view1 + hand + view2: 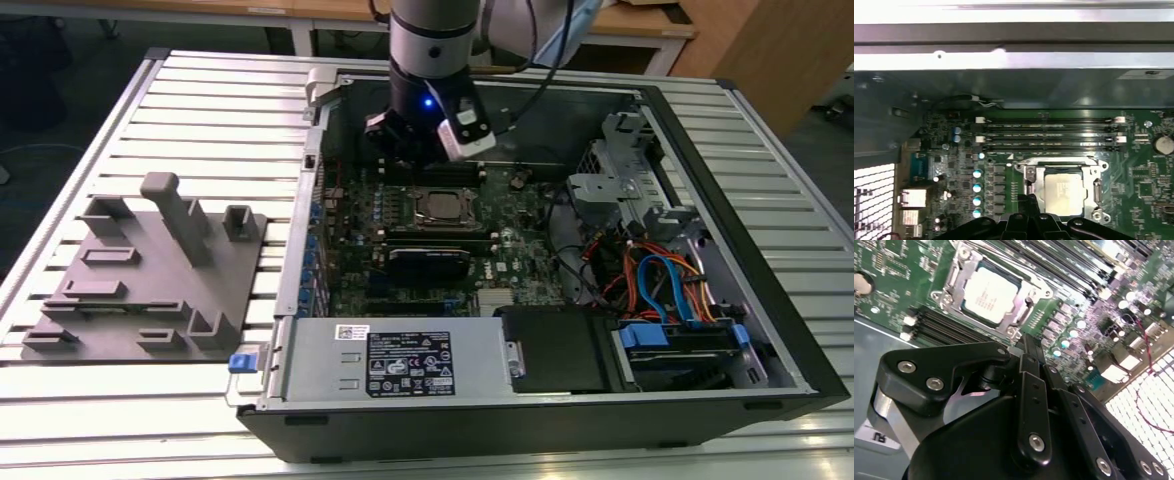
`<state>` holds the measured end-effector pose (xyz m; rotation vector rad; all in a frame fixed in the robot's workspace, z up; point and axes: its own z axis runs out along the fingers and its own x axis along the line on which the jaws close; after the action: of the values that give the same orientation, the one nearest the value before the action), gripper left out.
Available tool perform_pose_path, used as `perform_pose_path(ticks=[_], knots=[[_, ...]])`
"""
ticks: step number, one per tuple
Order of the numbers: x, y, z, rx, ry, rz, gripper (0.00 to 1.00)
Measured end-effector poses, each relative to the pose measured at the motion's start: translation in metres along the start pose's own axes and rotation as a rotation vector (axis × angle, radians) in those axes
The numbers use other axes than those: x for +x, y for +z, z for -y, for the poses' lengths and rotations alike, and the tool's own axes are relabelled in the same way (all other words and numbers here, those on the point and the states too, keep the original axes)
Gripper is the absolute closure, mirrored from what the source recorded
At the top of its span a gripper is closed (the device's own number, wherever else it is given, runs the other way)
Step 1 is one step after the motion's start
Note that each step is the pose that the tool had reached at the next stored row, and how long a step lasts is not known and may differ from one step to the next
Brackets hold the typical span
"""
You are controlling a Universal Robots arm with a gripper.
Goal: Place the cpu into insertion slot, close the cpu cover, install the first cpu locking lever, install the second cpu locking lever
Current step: 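Install the first cpu locking lever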
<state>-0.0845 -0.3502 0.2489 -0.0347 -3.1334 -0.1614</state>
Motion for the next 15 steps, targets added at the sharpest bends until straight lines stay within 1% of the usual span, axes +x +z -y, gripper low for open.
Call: perform_pose_path(ticks=[2, 4, 7, 11, 15], knots=[[0.0042, 0.0000, 0.0001, 0.0001, 0.000, -0.0001, 0.90], [0.0098, 0.0000, 0.0002, 0.0000, 0.000, 0.0001, 0.90], [0.0138, 0.0000, 0.0003, 0.0000, 0.000, 0.0000, 0.90], [0.0169, 0.0002, -0.0016, -0.0001, 0.000, 0.0001, 0.90], [0.0183, 0.0006, -0.0055, -0.0003, 0.000, 0.0002, 0.90]])
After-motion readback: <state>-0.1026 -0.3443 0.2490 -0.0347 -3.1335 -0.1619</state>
